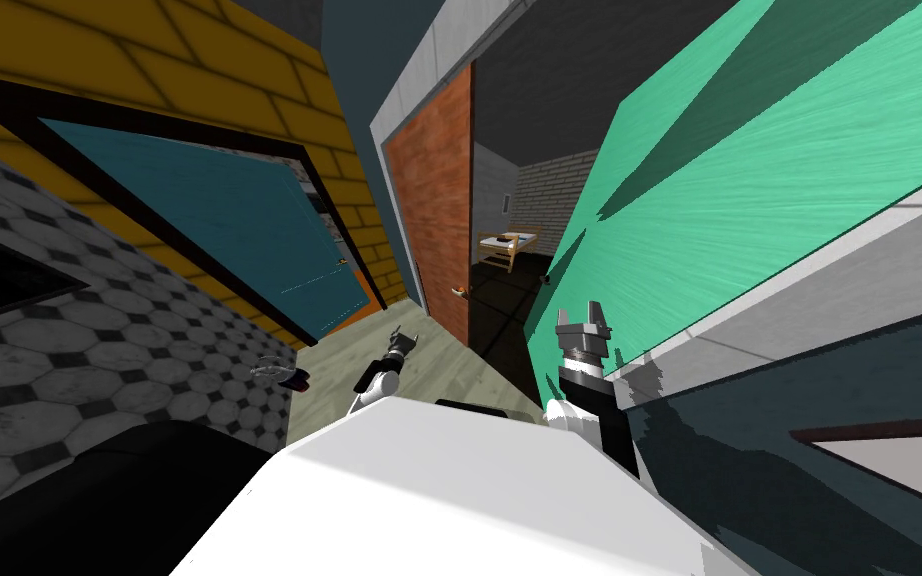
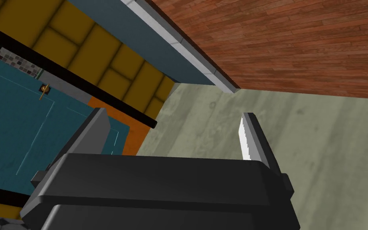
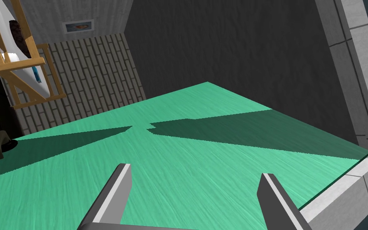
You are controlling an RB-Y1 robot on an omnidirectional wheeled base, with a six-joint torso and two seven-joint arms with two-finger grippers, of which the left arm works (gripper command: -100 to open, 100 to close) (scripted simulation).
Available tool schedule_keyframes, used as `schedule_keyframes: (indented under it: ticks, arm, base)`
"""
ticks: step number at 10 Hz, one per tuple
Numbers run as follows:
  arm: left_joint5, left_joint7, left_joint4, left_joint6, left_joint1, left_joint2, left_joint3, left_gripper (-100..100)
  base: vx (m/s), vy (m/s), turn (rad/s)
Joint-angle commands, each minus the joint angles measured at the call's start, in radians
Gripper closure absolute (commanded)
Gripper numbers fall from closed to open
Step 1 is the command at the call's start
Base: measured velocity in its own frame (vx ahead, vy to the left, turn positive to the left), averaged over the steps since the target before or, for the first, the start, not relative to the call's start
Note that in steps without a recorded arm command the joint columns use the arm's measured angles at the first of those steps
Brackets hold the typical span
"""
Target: Push the door open
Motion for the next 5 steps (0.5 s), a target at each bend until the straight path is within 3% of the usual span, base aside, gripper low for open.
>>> schedule_keyframes:
  ticks: [1, 4, 5]
  arm:
    - [0.042, 0.016, 0.028, 0.040, -0.015, -0.002, 0.011, -100]
    - [0.139, 0.060, 0.102, 0.125, -0.043, -0.001, 0.029, -100]
    - [0.151, 0.060, 0.102, 0.127, -0.043, -0.001, 0.029, -100]
  base:
    - [0.049, 0.018, -0.005]
    - [0.095, 0.041, -0.006]
    - [0.062, 0.036, -0.005]
